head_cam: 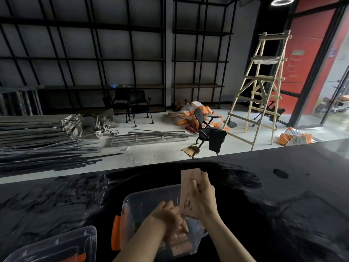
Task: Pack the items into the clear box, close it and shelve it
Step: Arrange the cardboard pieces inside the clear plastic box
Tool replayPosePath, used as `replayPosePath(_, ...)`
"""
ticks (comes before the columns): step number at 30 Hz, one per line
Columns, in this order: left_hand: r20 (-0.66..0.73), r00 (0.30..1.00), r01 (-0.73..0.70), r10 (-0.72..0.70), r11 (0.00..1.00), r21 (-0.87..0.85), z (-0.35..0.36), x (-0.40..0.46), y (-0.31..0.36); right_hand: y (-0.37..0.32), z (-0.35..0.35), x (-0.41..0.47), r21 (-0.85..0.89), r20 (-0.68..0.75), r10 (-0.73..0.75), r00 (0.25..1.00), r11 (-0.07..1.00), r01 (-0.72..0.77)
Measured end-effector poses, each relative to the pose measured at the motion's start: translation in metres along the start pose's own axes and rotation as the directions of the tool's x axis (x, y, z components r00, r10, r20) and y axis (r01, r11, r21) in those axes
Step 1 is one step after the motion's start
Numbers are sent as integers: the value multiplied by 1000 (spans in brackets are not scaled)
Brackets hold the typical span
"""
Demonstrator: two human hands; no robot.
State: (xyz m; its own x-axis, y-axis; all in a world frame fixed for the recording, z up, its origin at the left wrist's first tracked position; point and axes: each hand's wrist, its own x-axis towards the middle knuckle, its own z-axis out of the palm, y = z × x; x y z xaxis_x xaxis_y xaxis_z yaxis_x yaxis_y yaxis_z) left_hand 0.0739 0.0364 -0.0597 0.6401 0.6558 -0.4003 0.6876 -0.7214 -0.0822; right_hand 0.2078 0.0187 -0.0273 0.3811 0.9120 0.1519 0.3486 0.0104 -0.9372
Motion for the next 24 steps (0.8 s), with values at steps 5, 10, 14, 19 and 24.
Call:
replayPosePath(5, -146, 989, -7, 3, 1000, -22, -1, 3, -1, 5, 1, 3, -2, 30, -25, 999, 1000, 25)
replayPosePath(10, -310, 943, 30, -117, 962, -272, -24, -23, -9, 4, -1, 2, 163, 17, 43, 999, 986, -45)
replayPosePath(14, -495, 842, -13, -214, 910, -414, -33, -48, -25, -2, -8, 7, 355, 148, 128, 981, 918, -174)
replayPosePath(19, -469, 830, -106, -301, 741, -663, -60, -64, -49, -26, -7, 9, 368, 421, -39, 906, 921, -131)
replayPosePath(24, -491, 728, -209, -478, 527, -823, -65, -75, -60, -27, 11, 2, 247, 458, -39, 888, 965, -85)
